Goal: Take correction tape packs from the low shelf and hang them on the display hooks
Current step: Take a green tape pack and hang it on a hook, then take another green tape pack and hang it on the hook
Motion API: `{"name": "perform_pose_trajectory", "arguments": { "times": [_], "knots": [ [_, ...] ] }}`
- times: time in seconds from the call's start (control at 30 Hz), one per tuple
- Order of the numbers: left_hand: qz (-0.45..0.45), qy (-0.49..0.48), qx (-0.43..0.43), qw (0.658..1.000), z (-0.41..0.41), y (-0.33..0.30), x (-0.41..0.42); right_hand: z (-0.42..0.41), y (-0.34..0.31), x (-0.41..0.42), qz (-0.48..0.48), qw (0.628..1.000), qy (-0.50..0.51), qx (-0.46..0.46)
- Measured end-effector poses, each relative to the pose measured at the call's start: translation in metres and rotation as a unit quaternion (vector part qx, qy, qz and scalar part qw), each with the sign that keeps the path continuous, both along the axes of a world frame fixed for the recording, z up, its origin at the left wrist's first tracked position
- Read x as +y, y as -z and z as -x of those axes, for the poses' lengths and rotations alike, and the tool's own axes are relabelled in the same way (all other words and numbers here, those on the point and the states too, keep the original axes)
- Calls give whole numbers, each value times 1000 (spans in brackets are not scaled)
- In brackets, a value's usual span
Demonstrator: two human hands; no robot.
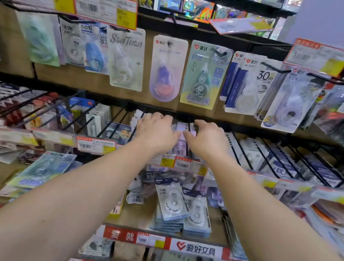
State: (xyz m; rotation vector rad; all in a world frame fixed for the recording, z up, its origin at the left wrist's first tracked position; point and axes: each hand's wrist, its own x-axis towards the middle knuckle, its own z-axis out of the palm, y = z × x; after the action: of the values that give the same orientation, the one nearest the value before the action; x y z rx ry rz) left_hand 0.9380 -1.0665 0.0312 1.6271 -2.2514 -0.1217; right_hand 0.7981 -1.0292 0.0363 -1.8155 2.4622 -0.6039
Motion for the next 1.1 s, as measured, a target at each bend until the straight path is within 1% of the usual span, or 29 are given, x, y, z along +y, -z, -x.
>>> {"name": "perform_pose_trajectory", "arguments": {
  "times": [0.13, 0.27, 0.47, 0.6, 0.83, 1.0, 1.1],
  "knots": [
    [0, 5, -4, 1000, -25, 0, 23, -26, 3, 24, 6, 1000, 4, 22],
    [7, -9, -10, 1000, -53, -3, 42, -50, 1, 42, 16, 999, -20, 21],
    [32, -63, 14, 997, -105, -4, 73, -92, 1, 60, 41, 993, -103, 45],
    [37, -107, 18, 993, -145, 6, 104, -123, 7, 83, 56, 985, -160, 36],
    [-18, -190, -7, 982, -212, 39, 137, -175, 30, 102, 19, 970, -242, 26],
    [-46, -229, -9, 972, -255, 58, 130, -197, 49, 92, -17, 964, -266, 18],
    [-76, -249, -2, 966, -281, 74, 117, -213, 65, 75, -54, 965, -257, 5]
  ]
}}
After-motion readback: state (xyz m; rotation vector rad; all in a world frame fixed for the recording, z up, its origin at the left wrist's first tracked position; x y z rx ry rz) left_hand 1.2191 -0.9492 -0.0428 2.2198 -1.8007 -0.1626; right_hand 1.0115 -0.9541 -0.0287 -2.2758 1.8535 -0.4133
